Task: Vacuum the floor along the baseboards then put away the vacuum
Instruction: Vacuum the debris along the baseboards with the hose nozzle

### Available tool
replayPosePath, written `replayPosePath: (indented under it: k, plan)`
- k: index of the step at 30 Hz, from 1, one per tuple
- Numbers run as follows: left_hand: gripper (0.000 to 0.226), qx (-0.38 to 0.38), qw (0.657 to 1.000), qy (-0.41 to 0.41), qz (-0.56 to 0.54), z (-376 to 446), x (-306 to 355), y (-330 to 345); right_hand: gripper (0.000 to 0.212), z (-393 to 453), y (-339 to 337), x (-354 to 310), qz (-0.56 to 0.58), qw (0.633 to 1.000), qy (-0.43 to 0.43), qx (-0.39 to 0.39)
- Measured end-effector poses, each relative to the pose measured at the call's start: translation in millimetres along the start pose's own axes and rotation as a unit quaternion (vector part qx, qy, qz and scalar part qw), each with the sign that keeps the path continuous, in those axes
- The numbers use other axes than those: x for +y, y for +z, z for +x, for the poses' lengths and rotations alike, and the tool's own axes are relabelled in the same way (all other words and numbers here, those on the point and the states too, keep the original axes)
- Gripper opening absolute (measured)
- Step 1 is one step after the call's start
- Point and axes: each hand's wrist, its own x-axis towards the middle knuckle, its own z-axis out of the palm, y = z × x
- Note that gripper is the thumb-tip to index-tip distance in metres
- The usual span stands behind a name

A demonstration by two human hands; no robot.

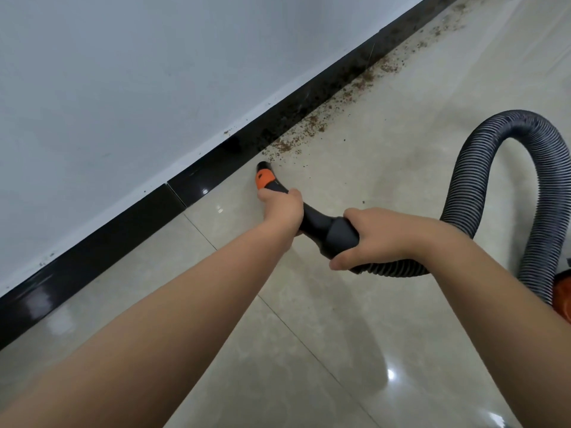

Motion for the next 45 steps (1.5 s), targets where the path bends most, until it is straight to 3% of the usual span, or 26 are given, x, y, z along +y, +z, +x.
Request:
replayPosePath:
  k: [10, 12, 16, 20, 27, 36, 42, 45]
  plan:
    - [0.056, -0.011, 1.000, -0.004, 0.011, 2, 4, 22, 0.035, -7, -14, 18, 0.032, 0.999, 0.011, -0.011]
    - [0.059, -0.003, 1.000, -0.014, 0.015, 5, 3, 21, 0.042, -6, -10, 18, 0.021, 1.000, 0.017, -0.001]
    - [0.057, 0.017, 0.998, 0.063, 0.014, 19, 7, 11, 0.060, 0, 0, 9, -0.036, 0.998, -0.012, 0.054]
    - [0.047, 0.015, 0.999, -0.018, -0.026, 24, 19, 0, 0.063, 13, 11, 2, -0.065, 0.992, -0.028, 0.102]
    - [0.054, 0.024, 0.998, 0.002, 0.050, 18, 20, 5, 0.056, 17, 20, 9, -0.075, 0.991, -0.017, 0.114]
    - [0.057, 0.011, 0.995, 0.063, 0.076, 11, 12, 20, 0.048, 3, 9, 20, -0.082, 0.993, -0.005, 0.083]
    - [0.059, -0.016, 0.999, -0.013, 0.026, -11, 0, 22, 0.048, -26, 5, 18, -0.119, 0.991, 0.000, 0.052]
    - [0.060, 0.024, 0.999, -0.023, -0.017, -21, -11, 10, 0.049, -30, 5, 11, -0.140, 0.989, -0.022, 0.037]
